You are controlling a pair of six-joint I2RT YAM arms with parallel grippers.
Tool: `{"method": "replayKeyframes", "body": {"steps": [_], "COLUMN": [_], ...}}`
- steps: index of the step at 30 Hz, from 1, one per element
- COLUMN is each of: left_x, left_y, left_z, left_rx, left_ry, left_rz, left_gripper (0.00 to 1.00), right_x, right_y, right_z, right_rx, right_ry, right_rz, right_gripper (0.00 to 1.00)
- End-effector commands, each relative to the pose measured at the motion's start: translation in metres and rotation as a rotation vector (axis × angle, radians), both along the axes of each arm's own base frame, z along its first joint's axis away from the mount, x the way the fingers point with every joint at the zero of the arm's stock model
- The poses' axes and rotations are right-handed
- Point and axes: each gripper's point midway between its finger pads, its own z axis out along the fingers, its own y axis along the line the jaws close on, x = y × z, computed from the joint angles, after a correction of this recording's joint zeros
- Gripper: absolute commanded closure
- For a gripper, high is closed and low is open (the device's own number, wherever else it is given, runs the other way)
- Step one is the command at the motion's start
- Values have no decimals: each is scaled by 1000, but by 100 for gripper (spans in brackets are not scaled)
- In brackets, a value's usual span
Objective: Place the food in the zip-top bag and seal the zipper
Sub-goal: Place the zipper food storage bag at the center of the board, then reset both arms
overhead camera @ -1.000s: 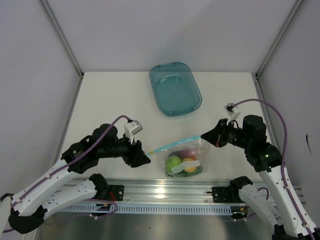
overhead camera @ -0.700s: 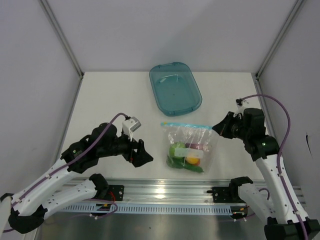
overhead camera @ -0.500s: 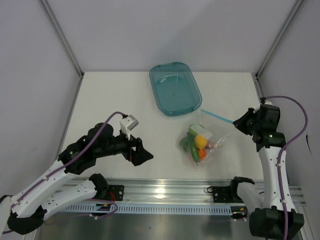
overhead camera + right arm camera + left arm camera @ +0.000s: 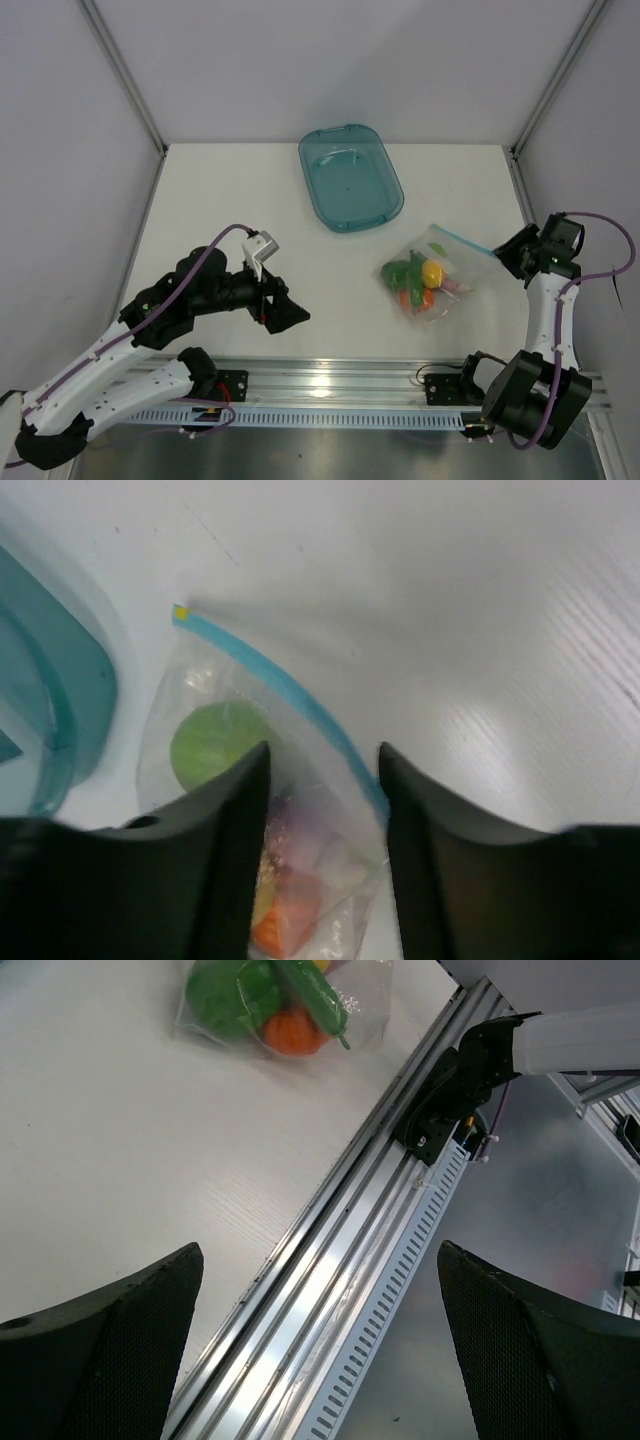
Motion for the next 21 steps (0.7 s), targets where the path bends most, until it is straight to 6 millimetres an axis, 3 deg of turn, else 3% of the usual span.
{"method": "replayKeyframes", "body": {"steps": [1, 3, 4, 5, 8, 12, 13, 14, 20, 21], "left_x": [-1, -1, -2, -1, -1, -2, -3, -3, -9, -11], "left_y": [-4, -6, -8, -10, -14, -19, -20, -20, -30, -31], "left_z": [4, 3, 1, 2, 0, -1, -5, -6, -8, -19], "left_rx": [-46, -57, -63, -76, -85, -107, -107, -111, -190, -193], "left_ry": [7, 13, 22, 19, 46, 80, 92, 99, 174, 218], "left_rz": [-1, -8, -9, -11, -13, -20, -21, -20, -29, -20], "left_gripper": [1, 1, 0, 1, 0, 0, 1, 1, 0, 1], "right_x": [9, 2, 2, 1, -7, -17, -24, -23, -68, -75], "right_y": [-7, -14, -12, -18, 1, 39, 62, 66, 97, 101], "right_z": [21, 29, 35, 50, 69, 77, 80, 79, 70, 65], "right_rx": [-50, -96, -120, -173, -201, -167, -151, -169, -184, -155], "right_ry": [-62, -23, -24, -38, -40, -42, -44, -40, 25, 39], "right_rz": [-5, -29, -17, -44, 14, 115, 175, 171, 245, 243], "right_gripper": [45, 29, 26, 12, 0, 1, 1, 1, 1, 1]}}
